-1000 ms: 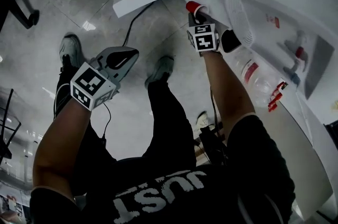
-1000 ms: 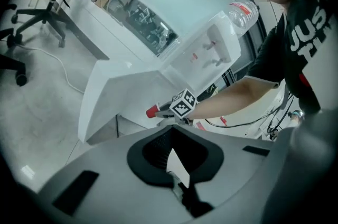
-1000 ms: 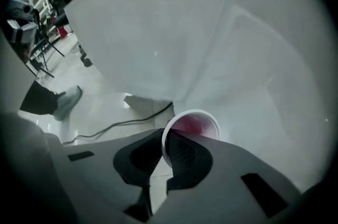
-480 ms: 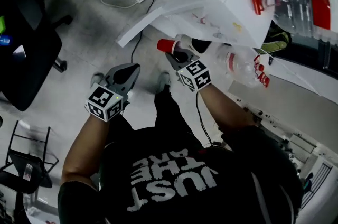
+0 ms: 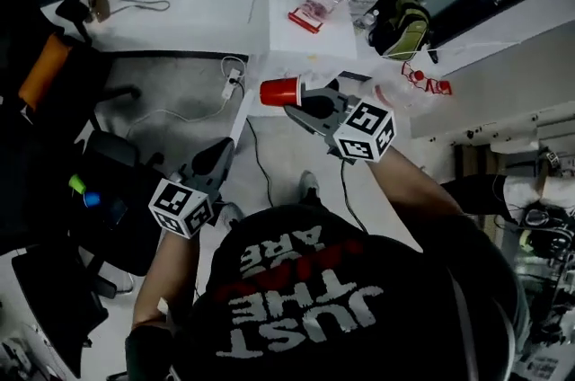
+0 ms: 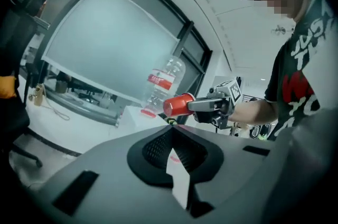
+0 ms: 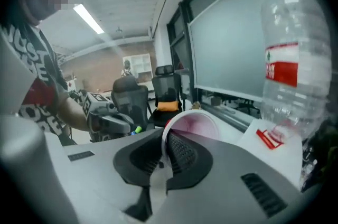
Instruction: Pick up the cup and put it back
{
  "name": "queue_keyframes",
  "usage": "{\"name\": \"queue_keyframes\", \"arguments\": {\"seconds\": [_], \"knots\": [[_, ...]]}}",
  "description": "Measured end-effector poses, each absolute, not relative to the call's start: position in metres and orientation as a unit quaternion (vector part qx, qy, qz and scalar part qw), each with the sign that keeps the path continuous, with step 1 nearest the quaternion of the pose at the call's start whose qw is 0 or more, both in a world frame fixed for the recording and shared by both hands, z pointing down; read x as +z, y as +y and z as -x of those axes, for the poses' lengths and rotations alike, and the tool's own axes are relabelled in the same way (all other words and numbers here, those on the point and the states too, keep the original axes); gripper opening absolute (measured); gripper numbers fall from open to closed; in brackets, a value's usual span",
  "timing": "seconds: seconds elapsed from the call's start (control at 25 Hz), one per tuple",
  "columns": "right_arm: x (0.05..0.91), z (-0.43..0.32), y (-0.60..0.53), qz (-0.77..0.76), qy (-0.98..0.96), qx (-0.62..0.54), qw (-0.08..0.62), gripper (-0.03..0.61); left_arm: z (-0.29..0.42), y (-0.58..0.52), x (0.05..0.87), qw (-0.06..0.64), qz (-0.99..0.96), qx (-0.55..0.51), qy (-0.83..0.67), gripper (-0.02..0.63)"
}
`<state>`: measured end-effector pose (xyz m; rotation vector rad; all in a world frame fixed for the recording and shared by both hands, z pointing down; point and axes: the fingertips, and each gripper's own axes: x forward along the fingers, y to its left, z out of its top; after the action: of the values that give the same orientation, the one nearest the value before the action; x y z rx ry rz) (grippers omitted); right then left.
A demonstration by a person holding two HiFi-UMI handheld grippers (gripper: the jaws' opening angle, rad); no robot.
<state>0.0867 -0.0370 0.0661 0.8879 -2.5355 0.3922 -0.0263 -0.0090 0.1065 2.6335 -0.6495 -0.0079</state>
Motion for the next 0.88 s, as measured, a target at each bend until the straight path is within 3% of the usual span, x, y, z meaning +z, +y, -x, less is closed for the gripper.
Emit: {"name": "queue_keyframes", "arguments": {"seconds": [0.44,0.88], "knots": [[-0.135,-0.192,0.054,-0.309,-0.945,0.009,0.108,0.043,-0.1,0.024,-0.093,0.114,-0.975,-0.065,-0.182,0.008],[-0.188,-0.261,0.091,-0.306,-0.947,-0.049,0.082,0.043,-0.175,0.042,-0.15,0.074,-0.98,-0.08,-0.167,0.008]]}}
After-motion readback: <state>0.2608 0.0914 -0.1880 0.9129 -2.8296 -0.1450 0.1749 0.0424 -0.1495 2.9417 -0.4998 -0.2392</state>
